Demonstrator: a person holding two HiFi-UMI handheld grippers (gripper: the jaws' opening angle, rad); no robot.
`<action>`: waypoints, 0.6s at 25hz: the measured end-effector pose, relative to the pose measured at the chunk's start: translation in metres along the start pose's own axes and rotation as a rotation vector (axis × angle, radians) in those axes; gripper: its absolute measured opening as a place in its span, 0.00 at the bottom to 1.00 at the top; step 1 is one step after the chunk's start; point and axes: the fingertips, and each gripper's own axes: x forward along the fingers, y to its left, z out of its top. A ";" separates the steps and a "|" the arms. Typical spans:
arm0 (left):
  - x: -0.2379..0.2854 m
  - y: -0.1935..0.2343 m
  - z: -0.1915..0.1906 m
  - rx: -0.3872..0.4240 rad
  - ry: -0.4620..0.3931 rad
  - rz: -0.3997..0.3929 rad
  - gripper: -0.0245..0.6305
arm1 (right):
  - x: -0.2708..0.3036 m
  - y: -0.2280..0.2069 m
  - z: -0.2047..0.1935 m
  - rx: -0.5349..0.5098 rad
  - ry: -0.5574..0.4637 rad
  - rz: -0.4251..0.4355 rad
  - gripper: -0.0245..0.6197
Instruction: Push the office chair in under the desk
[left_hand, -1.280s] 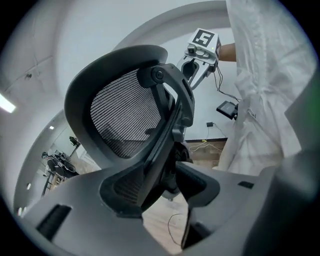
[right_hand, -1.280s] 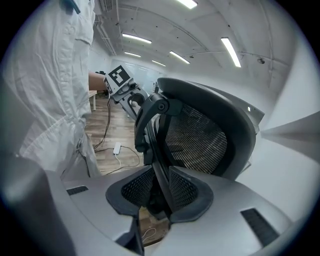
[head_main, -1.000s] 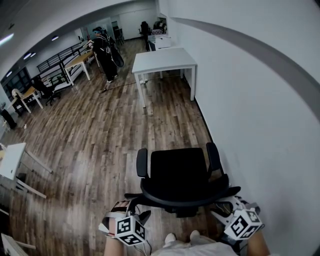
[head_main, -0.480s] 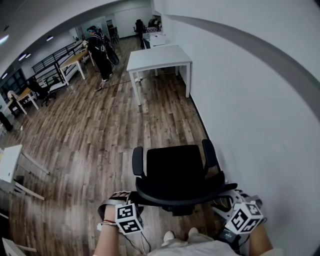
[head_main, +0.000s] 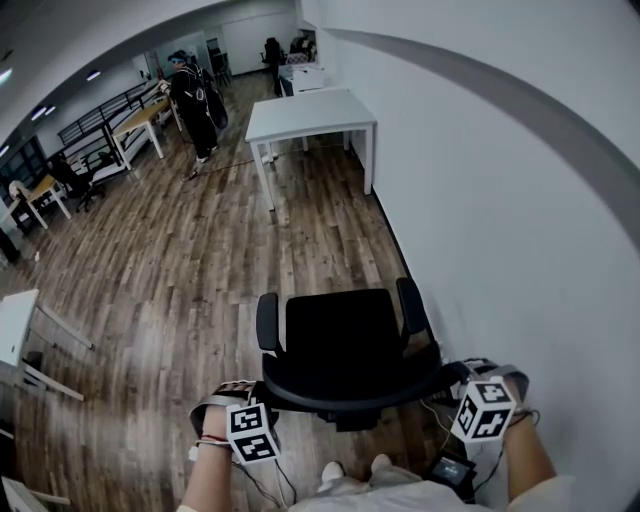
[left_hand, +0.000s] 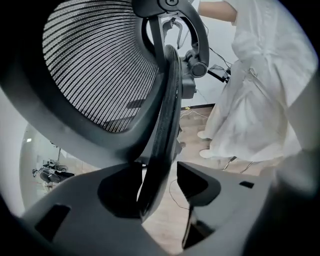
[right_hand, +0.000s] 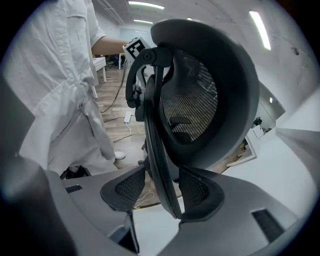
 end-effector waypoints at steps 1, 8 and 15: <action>0.000 0.000 0.000 0.000 0.003 -0.002 0.37 | 0.001 0.000 -0.002 -0.011 0.017 0.007 0.37; 0.006 0.000 -0.006 0.057 0.061 0.004 0.35 | 0.024 0.002 -0.016 -0.084 0.144 0.056 0.37; 0.015 0.005 -0.012 0.120 0.133 0.032 0.25 | 0.039 0.003 -0.012 -0.122 0.171 0.074 0.35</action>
